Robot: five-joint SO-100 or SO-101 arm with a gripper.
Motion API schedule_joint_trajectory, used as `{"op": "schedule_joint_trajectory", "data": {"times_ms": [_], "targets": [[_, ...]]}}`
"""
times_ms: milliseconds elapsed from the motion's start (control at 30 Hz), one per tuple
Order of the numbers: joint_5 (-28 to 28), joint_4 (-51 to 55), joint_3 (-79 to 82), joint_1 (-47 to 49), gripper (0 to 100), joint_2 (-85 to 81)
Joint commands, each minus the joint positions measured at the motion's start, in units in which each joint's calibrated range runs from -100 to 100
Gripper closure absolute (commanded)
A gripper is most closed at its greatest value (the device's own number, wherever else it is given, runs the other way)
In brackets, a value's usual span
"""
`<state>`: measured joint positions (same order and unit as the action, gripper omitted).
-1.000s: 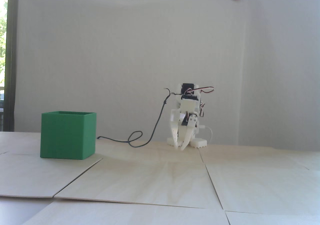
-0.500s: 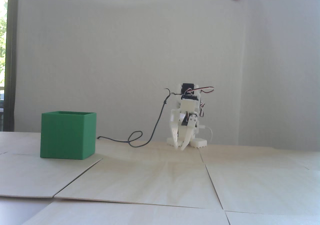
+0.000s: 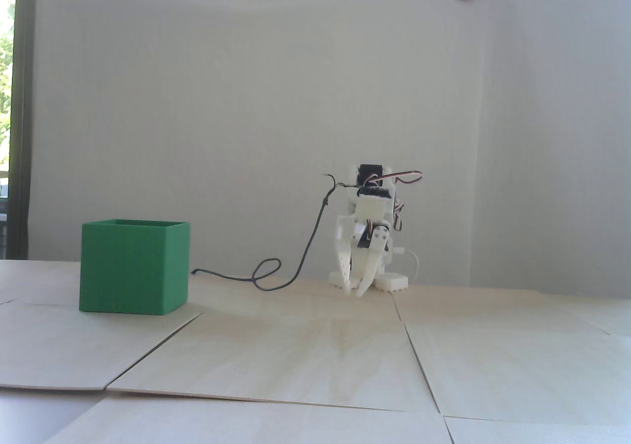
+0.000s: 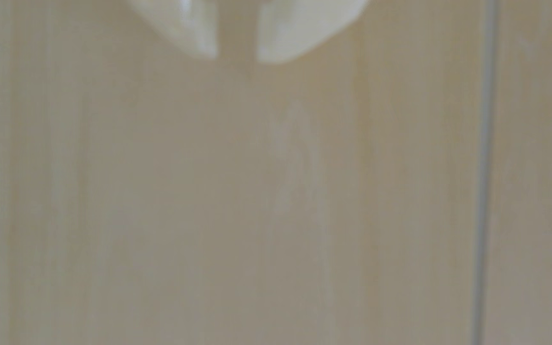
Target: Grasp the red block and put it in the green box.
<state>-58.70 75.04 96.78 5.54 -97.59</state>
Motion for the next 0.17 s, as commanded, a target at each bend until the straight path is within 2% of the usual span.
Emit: {"op": "schedule_joint_trajectory", "data": {"times_ms": [0,133], "targets": [[-0.02,2.02,0.65,-0.11,97,-1.22],[-0.02,2.02,0.65,-0.11,97,-1.22]]}}
